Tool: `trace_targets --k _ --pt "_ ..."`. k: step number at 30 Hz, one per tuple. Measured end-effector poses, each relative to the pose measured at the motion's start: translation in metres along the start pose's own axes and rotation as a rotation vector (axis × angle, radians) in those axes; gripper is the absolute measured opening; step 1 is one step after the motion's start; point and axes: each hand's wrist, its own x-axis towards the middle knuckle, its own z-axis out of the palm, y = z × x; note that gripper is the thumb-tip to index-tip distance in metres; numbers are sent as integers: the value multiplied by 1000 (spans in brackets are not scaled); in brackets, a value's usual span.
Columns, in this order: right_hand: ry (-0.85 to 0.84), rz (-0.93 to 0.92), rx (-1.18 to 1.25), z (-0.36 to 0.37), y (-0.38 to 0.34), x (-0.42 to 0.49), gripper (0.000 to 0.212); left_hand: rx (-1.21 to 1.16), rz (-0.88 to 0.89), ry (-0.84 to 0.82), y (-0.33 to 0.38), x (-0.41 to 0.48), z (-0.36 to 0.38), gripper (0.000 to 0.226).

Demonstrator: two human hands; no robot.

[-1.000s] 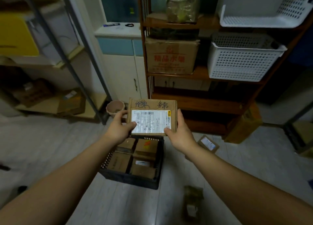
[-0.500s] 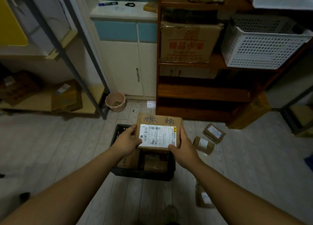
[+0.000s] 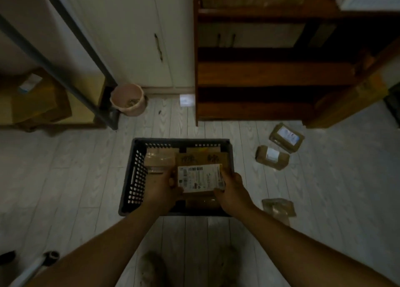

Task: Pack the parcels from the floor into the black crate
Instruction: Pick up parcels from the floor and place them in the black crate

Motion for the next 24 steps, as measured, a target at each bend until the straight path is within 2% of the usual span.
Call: trace_targets --k 5,9,14,18,24 --pt "-20 67 -12 58 60 59 67 -9 4 -76 -84 68 42 48" --pt "-43 99 -71 96 105 93 69 -63 -121 -176 -141 103 76 59" --pt "-109 171 -120 130 147 128 70 16 -194 -272 -182 138 103 67" --pt "-146 208 -172 141 169 145 73 12 -231 -382 -203 156 124 65" --pt "-158 252 -333 146 184 153 84 177 -73 -468 -205 173 148 69"
